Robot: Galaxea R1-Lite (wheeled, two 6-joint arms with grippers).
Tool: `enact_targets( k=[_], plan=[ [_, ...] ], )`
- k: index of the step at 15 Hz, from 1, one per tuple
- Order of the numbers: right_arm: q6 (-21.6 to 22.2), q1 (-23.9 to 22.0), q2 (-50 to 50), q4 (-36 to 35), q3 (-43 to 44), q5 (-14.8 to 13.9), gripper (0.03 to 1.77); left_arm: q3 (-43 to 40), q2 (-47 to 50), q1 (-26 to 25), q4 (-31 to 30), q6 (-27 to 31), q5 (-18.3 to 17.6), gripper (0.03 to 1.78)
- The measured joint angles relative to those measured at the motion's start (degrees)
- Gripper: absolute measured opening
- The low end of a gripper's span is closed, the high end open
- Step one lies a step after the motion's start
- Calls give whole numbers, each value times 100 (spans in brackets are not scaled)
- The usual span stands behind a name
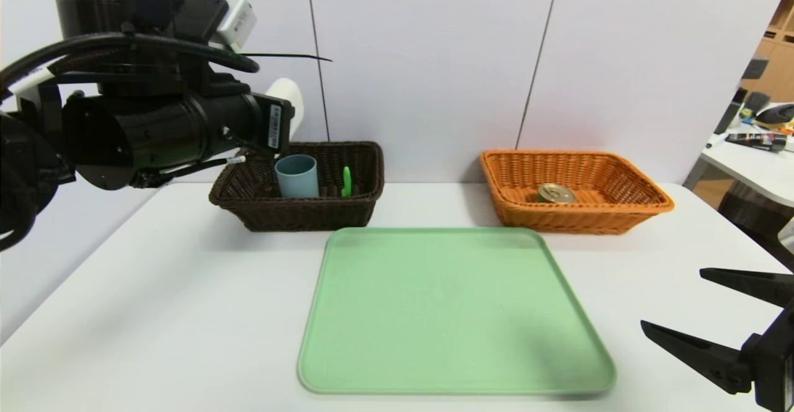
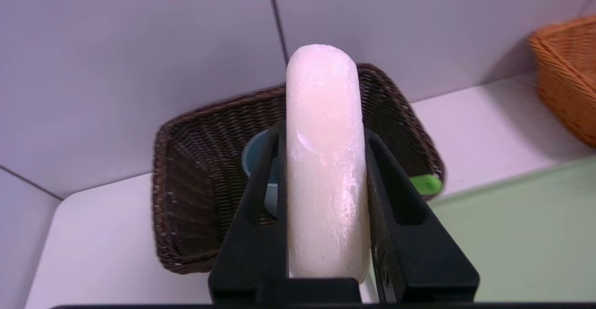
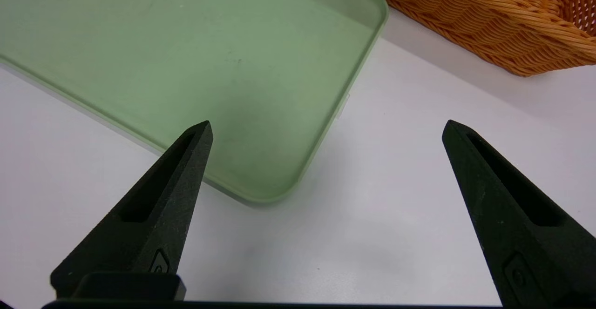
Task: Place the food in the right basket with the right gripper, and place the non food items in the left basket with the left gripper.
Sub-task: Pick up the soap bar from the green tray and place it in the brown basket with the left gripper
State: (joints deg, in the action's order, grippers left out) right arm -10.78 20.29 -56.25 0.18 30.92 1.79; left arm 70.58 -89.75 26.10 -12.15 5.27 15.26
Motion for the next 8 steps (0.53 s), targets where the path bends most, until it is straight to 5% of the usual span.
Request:
enact_targets(
  k=[8],
  plan=[
    [-9, 0, 13, -2, 0, -9, 170, 212, -673, -1274, -29, -76, -573, 48]
  ],
)
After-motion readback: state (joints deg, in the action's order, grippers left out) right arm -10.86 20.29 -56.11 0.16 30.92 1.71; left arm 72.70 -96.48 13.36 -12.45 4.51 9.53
